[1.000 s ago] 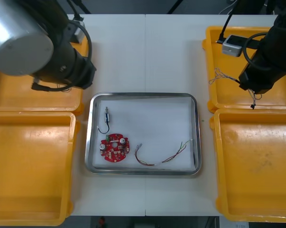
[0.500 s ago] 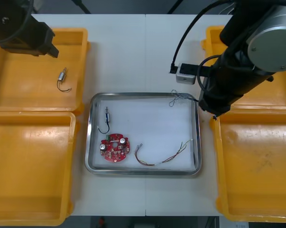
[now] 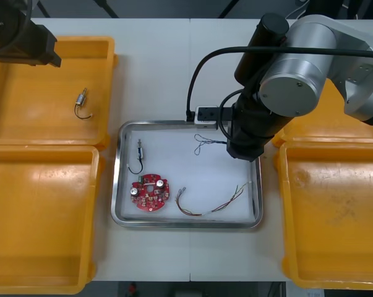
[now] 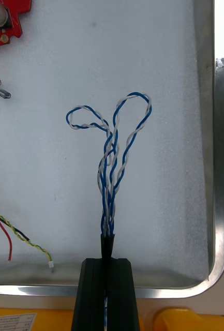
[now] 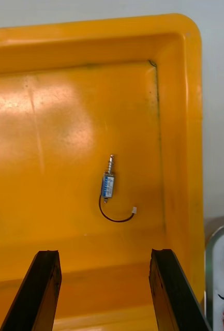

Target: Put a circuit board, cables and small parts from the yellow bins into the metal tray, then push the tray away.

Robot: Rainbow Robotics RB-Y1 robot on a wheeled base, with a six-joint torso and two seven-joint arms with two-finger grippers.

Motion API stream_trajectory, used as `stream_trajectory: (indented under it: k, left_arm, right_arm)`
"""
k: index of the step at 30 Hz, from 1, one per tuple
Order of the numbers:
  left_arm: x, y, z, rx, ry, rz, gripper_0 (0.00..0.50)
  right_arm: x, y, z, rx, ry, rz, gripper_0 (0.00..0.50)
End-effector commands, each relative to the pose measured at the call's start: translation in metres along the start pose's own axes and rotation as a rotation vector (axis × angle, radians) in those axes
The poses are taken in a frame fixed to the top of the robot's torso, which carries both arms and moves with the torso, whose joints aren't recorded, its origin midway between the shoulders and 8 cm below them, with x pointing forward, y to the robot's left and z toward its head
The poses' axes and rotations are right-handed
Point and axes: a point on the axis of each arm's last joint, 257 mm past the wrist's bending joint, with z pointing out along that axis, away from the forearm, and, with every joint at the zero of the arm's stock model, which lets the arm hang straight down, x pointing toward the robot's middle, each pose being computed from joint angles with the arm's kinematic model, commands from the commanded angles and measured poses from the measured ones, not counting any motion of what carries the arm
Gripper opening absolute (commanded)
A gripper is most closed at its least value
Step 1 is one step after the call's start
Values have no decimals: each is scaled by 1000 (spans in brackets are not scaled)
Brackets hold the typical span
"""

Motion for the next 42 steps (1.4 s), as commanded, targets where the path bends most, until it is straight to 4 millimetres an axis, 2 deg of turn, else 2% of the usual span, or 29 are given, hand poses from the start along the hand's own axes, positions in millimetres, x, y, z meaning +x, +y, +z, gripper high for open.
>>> stream_trajectory:
  k: [1,7,14,18,19,20,22,23,24,29,34,39,42]
  left_arm:
    - [-25,14,-9,-89,-64,90,500]
    - [-21,11,18,-89,-51,81,500]
    - [-16,1,47,-126,-55,124,500]
    - [-12,-5,65,-114,-50,124,500]
    - [-12,-8,69,-113,-54,130,500]
    - [-10,-8,75,-117,-54,135,500]
    - [-11,-14,83,-116,-67,151,500]
    - [-10,-14,85,-117,-67,153,500]
    - [-7,-15,90,-120,-64,158,500]
    - [-3,-21,106,-113,-68,169,500]
    - [-2,-21,114,-114,-75,177,500]
    - [1,-21,123,-115,-82,188,500]
    - [2,-17,126,-118,-77,180,500]
  right_arm:
    - [-22,-19,1,20,-25,-96,0]
    - [-27,-29,22,16,-24,-127,0]
    - [-33,-30,48,43,-21,-139,0]
    - [-35,-28,50,35,-26,-143,6]
    - [-36,-26,50,32,-28,-143,34]
    - [-37,-25,50,28,-30,-137,84]
    - [-37,-23,51,17,-33,-132,248]
    - [-37,-22,51,15,-32,-130,284]
    - [-36,-22,50,13,-32,-128,345]
    - [-38,-24,43,5,-44,-107,484]
    - [-36,-27,25,-11,-38,-74,500]
    - [-31,-29,-1,-27,-23,-14,500]
    - [-28,-31,-24,-12,-22,48,500]
